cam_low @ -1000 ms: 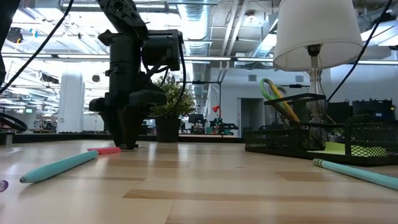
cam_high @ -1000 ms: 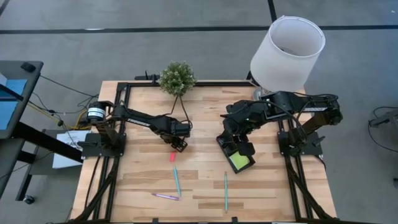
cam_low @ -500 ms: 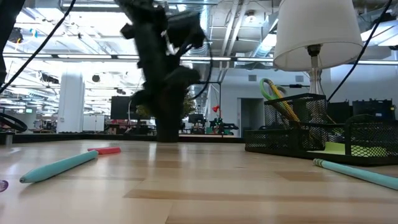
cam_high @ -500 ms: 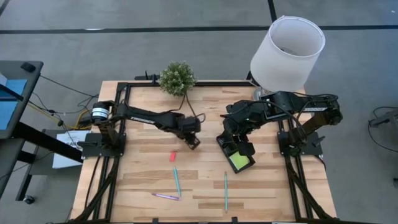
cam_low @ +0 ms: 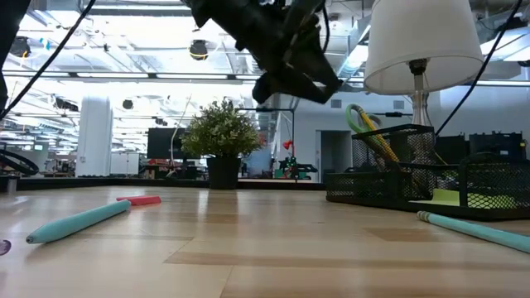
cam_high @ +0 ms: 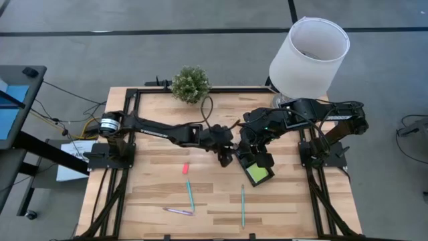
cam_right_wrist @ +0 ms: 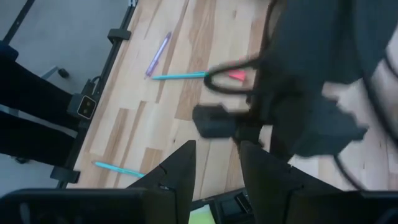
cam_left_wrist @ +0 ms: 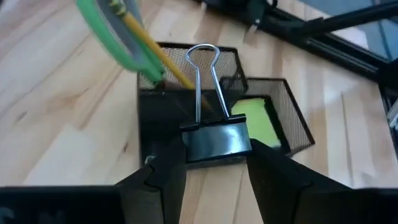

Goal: Pick and place office supplies into organizer
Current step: Put the black binder clip into the black desk organizer, then put the blue pencil into the black desk organizer

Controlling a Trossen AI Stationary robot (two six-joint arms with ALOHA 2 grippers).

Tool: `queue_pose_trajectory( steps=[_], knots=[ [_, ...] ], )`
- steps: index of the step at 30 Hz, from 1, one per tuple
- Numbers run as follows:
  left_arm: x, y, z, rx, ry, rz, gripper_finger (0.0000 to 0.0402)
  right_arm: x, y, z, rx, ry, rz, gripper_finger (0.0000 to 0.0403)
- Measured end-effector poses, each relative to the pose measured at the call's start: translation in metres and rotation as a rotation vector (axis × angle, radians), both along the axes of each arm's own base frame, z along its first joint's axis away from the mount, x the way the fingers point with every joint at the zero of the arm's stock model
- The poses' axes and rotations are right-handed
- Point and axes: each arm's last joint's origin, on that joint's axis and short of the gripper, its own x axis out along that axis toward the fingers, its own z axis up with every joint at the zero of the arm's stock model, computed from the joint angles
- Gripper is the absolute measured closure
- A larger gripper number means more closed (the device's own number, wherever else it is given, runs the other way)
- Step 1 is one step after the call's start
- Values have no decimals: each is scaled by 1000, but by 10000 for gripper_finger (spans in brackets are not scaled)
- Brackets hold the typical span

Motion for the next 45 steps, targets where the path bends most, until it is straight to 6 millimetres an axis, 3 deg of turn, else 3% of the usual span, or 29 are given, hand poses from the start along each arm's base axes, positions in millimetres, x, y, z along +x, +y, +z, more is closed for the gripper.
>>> queue_pose_trajectory(
  steps=[8, 16, 23, 36, 41, 45],
  knots=[
    [23, -5, -40, -14, 50, 35, 257, 3, 1, 2, 7, -42, 0, 284],
    [48, -7, -54, -14, 40, 2, 257, 8, 1, 7, 18, -109, -1, 284],
    [50, -9, -70, -48, 126, -49, 228, 8, 1, 7, 19, -112, -1, 284],
    [49, 1, -70, -125, 141, -35, 183, 8, 1, 7, 19, -112, 0, 284],
    [52, 0, -56, -177, 146, -86, 189, 8, 1, 8, 20, -116, 0, 284],
    [55, 0, -39, -108, 170, -129, 202, 8, 1, 8, 20, -119, 0, 284]
  ],
)
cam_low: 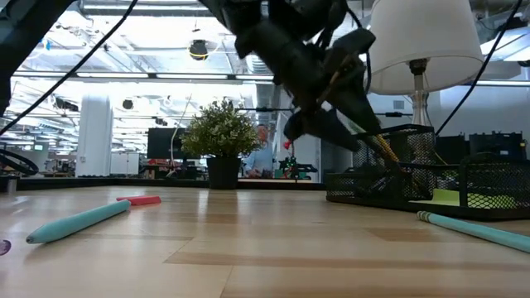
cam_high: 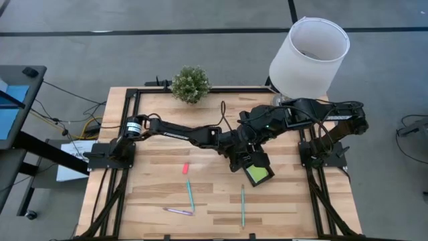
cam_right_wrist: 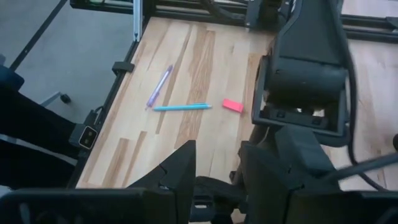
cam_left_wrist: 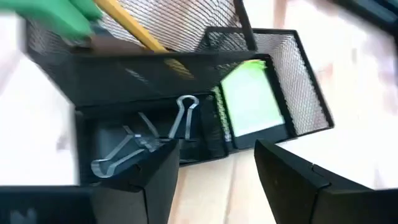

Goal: Pick and place office supplies into organizer
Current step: Put the blue pencil into the black desk organizer

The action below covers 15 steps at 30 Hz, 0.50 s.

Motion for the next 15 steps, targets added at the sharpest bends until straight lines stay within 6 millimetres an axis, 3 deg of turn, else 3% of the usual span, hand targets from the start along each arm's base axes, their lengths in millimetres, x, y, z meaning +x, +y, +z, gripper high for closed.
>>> queue_pose_trajectory(
  steps=[7, 15],
  knots=[
    [-2, 3, 33, 165, 122, -11, 243, 0, 0, 0, 1, -4, 0, 284],
    [-10, 9, 61, 250, 223, -137, 282, -3, 1, 2, 94, 28, -82, 284]
  ],
)
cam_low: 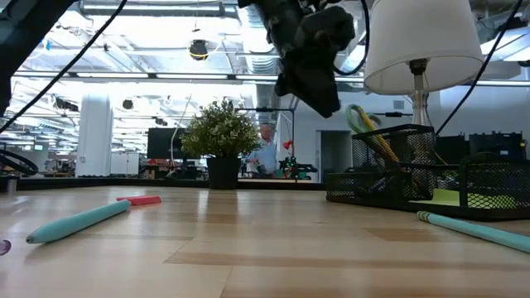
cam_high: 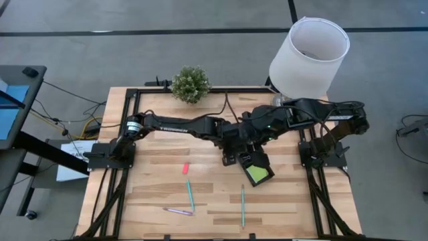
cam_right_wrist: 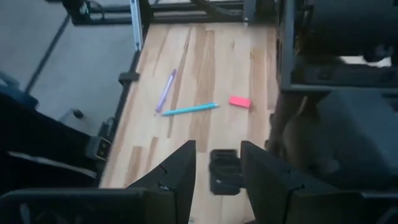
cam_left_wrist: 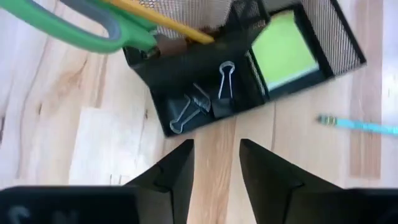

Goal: Pick and place office supplies into organizer
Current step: Put the blue pencil into the black desk organizer

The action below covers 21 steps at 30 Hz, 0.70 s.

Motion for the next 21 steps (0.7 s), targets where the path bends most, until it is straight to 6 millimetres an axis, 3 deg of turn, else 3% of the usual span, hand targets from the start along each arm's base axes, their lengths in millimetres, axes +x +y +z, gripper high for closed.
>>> queue_pose_trajectory(
  steps=[11, 21],
  knots=[
    [-9, 9, 21, -20, 23, -19, 285, -1, -1, 9, -49, -53, -23, 285],
    [-42, 10, 51, 47, 129, -14, 285, -2, -1, 12, 26, -41, -105, 285]
  ],
)
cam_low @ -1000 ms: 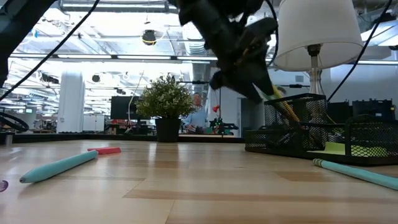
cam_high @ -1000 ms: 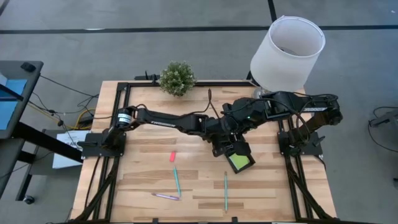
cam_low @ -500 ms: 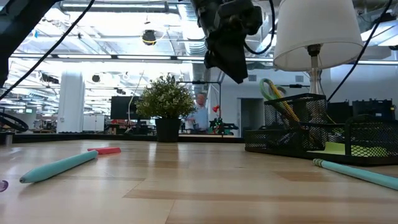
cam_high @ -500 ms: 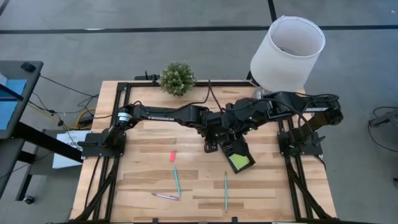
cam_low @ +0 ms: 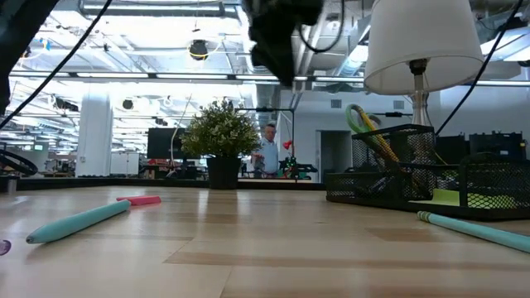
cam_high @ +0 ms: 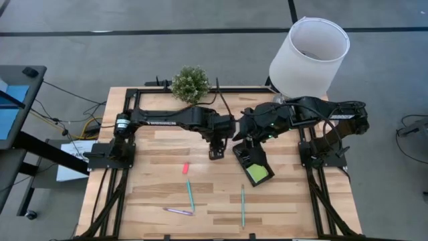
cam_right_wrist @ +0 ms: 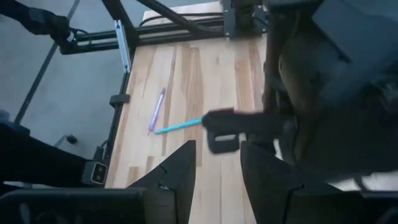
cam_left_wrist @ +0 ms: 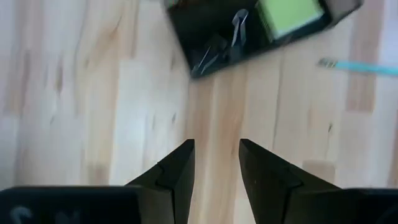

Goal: Pick and place office supplies into organizer
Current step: Put the blue pencil into the black desk organizer

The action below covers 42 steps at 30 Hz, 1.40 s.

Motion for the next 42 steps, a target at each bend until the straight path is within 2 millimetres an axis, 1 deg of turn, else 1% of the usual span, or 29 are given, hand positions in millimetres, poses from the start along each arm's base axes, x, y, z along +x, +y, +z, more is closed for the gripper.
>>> queue_pose_trajectory(
  steps=[2, 4, 8, 11, 17, 22, 25, 28, 29, 32, 34, 38, 42],
  knots=[
    [-8, 0, 5, 12, 36, 18, 285, -2, 3, 4, 22, -2, 6, 285],
    [-15, 0, 14, 12, 28, 22, 285, -4, 5, 5, 52, 7, -9, 285],
    [-36, 0, 48, 17, -61, 20, 285, -5, 9, 3, 134, 49, -68, 285],
    [-54, 1, 69, 48, -102, 30, 285, -3, 11, 0, 192, 74, -117, 285],
    [-103, 5, 118, 177, -225, 114, 285, -3, 13, 0, 227, 86, -144, 285],
    [-145, 7, 153, 251, -350, 199, 285, -2, 13, 0, 228, 80, -146, 285],
    [-166, 8, 168, 294, -414, 245, 285, -2, 13, 1, 226, 73, -150, 285],
    [-184, 8, 179, 296, -460, 279, 285, 2, 12, 0, 194, 36, -145, 285],
    [-189, 8, 181, 292, -469, 285, 285, 4, 12, -2, 208, 28, -154, 285],
    [-204, 8, 184, 286, -454, 293, 285, 12, 18, -8, 351, 16, -187, 285],
    [-211, 8, 184, 279, -435, 304, 285, 16, 25, -14, 383, 11, -154, 284],
    [-220, 7, 180, 265, -376, 328, 285, 16, 43, -35, 375, 75, -107, 284],
    [-223, 7, 177, 266, -333, 332, 285, 14, 53, -46, 350, 106, -69, 284]
  ],
)
